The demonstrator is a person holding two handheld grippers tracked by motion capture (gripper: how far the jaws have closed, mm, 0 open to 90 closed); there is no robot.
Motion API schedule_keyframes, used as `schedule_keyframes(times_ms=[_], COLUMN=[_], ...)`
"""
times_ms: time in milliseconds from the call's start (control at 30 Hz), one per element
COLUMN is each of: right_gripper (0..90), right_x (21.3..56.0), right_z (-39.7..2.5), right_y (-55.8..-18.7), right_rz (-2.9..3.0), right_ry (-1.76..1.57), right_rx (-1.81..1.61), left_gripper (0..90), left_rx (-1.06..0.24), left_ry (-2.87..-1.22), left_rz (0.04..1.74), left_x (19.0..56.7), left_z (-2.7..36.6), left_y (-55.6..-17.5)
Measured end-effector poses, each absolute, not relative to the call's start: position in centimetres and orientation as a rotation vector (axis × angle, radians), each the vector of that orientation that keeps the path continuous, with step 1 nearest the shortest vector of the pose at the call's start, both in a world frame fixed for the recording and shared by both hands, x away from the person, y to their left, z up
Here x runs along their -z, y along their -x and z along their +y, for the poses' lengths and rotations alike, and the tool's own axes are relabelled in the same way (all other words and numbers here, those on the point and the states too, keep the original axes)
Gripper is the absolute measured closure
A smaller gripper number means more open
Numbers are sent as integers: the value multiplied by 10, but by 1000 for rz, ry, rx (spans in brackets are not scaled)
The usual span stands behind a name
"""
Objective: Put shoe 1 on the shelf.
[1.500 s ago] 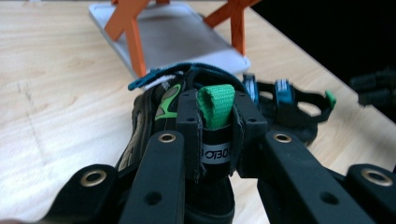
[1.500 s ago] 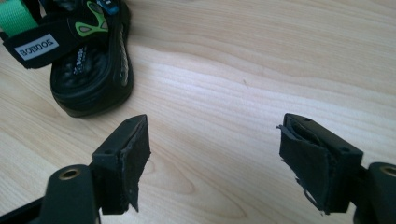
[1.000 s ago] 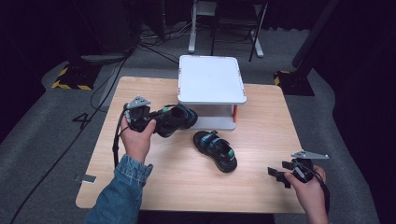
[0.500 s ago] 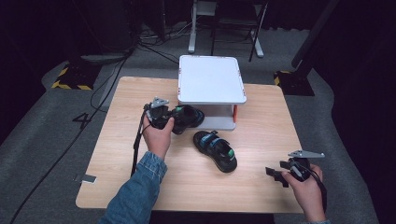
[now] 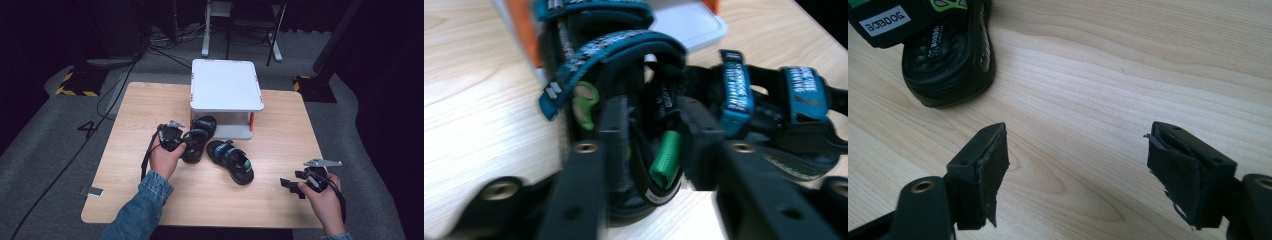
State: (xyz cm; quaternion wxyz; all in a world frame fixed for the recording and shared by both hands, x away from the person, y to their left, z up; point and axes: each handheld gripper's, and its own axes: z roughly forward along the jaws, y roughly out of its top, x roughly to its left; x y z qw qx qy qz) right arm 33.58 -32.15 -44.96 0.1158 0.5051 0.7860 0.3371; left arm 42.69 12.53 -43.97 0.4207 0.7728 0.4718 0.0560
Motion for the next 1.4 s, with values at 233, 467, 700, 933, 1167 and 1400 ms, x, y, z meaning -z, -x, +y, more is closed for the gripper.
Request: schedule_keyframes(times_ms=[233, 467, 700, 933, 1167, 1400], right_gripper=[248, 247, 246, 246, 246, 246], right_x=[449, 450, 449, 452, 454, 455], right_z=[-319, -316, -310, -303, -304, -309], right_y=[-341, -346, -349, -353, -353, -348], right_rz=[2315, 2330, 2336, 2365, 2367, 2350], right_ry=[-1465, -1451, -1435, -1417, -1426, -1446], right_rx=[-1000, -1003, -1014, -1011, -1001, -989], left_gripper=[368, 261, 337, 698, 801, 784], left_rx=[-237, -349, -290, -264, -232, -242], left_ry=[-1971, -2027, -2118, -2231, -2273, -2222], left_rz=[1101, 1026, 1106, 1133, 1101, 1054], left_x=[440, 420, 430, 457, 473, 477], left_z=[127, 138, 155, 150, 140, 136], left_y=[-420, -389, -369, -377, -383, -394])
